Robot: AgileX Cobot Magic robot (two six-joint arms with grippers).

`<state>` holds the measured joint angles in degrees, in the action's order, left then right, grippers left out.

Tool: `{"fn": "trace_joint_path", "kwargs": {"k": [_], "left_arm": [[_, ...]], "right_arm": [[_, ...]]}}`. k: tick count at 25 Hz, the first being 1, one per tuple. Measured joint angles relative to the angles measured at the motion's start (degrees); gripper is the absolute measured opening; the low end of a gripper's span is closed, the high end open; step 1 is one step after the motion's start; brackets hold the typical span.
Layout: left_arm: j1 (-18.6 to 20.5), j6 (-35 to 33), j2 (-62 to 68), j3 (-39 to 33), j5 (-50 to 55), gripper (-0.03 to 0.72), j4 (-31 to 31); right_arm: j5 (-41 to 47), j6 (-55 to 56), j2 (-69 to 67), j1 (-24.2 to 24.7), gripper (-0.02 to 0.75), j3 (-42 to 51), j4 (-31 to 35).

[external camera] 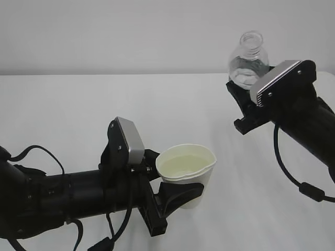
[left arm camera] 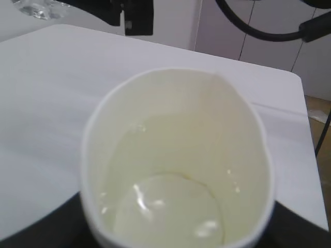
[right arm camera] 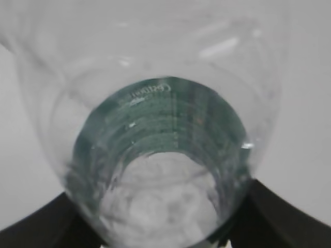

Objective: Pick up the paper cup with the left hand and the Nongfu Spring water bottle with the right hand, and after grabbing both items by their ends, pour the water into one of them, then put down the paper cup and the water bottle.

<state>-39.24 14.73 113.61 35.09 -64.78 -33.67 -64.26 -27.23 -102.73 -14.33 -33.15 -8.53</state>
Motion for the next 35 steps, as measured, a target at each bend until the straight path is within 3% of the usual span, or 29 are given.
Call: {"fn": "trace_joint_path", "kwargs": {"k": [21,35], "left_arm": [[0.0,0.0,0.0,0.0,0.0,0.423,0.0],[0.0,0.0,0.0,0.0,0.0,0.423,0.0]], "right_arm": [[6.07,12.87,-0.23,0.0,0.478,0.0,18.46],[1.83,15.29,-9.75,0.0,0.478,-0.73,19.38]]}}
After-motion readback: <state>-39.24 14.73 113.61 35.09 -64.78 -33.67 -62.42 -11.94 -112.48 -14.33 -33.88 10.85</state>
